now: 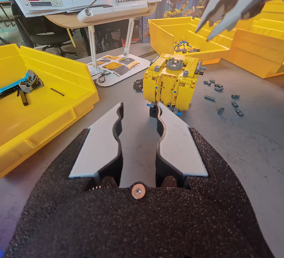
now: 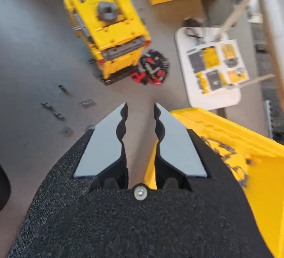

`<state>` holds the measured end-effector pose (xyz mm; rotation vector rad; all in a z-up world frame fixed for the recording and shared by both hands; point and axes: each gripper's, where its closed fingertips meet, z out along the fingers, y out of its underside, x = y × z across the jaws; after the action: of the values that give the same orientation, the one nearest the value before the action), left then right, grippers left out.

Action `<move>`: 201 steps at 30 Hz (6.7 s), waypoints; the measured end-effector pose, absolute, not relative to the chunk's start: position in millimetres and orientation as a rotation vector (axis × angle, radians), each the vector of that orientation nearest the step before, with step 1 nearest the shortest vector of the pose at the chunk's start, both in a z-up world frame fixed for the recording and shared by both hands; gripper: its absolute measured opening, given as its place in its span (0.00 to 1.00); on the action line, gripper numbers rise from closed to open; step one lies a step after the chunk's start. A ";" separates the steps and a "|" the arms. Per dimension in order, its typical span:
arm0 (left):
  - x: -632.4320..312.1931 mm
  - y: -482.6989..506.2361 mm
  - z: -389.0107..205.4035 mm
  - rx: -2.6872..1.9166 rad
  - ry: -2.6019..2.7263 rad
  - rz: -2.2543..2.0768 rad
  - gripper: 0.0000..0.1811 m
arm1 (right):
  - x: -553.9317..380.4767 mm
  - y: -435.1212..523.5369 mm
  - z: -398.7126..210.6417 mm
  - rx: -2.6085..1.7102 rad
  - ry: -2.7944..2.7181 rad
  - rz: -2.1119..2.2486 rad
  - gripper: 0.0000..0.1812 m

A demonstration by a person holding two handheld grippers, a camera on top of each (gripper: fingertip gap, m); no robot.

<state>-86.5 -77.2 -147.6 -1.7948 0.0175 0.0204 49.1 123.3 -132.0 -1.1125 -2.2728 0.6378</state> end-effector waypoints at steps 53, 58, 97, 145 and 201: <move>-93.6 -73.8 -159.8 -1.827 -0.008 0.001 0.23 | 6.1 271.6 -95.0 -1.332 -2.084 0.722 0.13; -91.0 -76.0 -151.6 -1.803 0.001 0.010 0.23 | 29.5 151.5 -82.0 -1.276 -2.069 0.667 0.13; -85.8 -77.2 -147.8 -1.794 0.015 0.004 0.23 | 54.1 44.2 -150.8 -1.437 -1.686 0.796 0.17; -75.9 -60.1 -180.4 -1.931 0.086 0.101 0.22 | 266.3 350.5 -214.5 -2.091 -1.527 0.284 0.04; -74.5 -61.4 -177.3 -1.909 0.112 0.097 0.22 | 125.2 121.3 -152.7 -1.068 -2.377 0.432 0.07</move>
<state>-74.5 -61.4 -177.3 -1.9086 0.1123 0.0965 125.2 121.3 -152.7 -1.0679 -2.3772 0.4316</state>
